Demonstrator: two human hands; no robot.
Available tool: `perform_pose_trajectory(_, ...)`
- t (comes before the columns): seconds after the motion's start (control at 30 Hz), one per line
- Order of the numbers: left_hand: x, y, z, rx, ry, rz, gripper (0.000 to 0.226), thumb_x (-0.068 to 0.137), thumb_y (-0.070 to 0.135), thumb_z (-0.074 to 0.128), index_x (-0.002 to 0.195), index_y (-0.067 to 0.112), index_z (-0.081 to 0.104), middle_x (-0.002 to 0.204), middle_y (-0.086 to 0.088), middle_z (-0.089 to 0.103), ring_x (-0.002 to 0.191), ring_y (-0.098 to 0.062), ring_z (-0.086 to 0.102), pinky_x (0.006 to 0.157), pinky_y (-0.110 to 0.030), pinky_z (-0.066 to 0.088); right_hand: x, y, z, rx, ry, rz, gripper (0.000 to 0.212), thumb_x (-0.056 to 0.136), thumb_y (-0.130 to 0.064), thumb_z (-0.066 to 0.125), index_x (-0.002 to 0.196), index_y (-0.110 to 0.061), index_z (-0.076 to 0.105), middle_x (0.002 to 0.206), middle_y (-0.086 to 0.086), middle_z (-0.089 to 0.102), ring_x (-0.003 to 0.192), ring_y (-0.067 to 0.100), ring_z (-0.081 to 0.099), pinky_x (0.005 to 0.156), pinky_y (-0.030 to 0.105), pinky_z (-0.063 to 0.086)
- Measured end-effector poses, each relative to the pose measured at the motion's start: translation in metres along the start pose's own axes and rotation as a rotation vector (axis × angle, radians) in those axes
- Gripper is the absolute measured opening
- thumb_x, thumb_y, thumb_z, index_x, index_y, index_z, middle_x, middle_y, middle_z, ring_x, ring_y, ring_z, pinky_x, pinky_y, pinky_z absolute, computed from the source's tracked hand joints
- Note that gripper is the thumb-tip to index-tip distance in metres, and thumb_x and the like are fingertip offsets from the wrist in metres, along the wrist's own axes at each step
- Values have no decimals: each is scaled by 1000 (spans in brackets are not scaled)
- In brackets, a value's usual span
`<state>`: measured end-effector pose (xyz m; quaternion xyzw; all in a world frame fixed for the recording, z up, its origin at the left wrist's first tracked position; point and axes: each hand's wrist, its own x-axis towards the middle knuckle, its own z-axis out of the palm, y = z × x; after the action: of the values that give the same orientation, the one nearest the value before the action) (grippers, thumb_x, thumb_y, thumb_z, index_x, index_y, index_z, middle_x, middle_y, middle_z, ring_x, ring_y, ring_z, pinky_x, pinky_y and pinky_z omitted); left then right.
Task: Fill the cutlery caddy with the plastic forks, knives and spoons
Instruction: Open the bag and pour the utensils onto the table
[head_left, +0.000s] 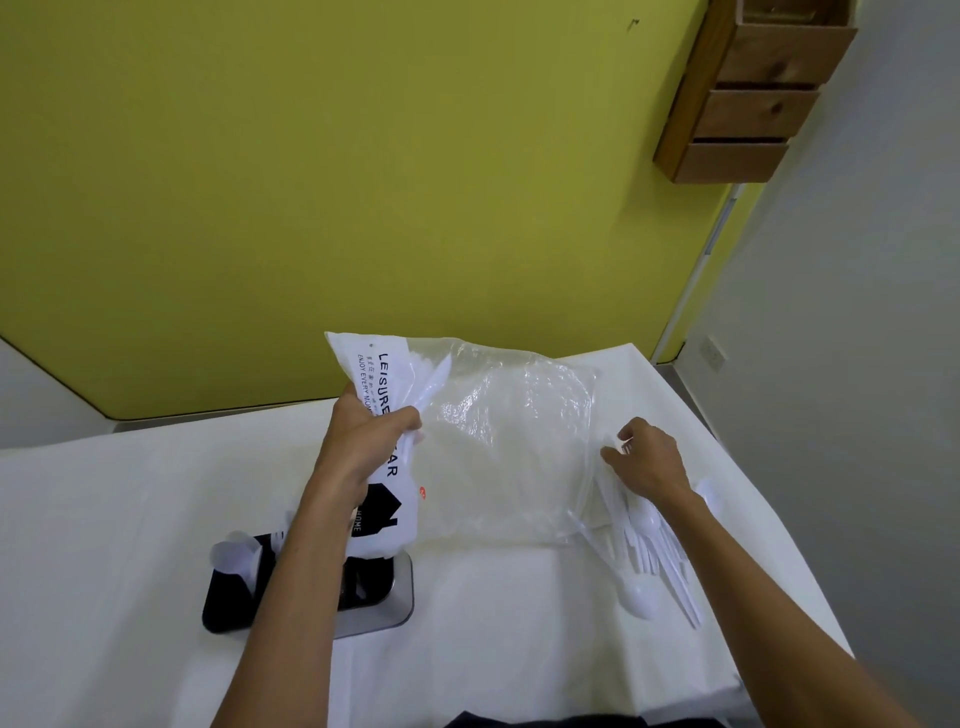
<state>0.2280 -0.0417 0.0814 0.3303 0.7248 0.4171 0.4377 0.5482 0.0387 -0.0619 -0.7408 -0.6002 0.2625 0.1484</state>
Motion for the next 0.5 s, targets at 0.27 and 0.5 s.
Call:
perform_pose_trajectory(0.27,-11,18,-12,-24,43,73,35,79,-1,69,111,12,62,86,-4,70,48,-4,67,41,-21,48,-21,-33,-4,310,-46,-150,8,84,-13,71,89,-18,75,82,-1,75,70,12,70,70,29,55)
perform_pose_trajectory(0.5,-21,34,-28,-19,54,128,33,78,-1,71,109,11,63,89,-9,71,53,-9,67,50,-25,53,-31,-60,-12,1117,-377,-50,22,97,-3,56,114,-3,69,112,17,72,94,28,72,84,35,56)
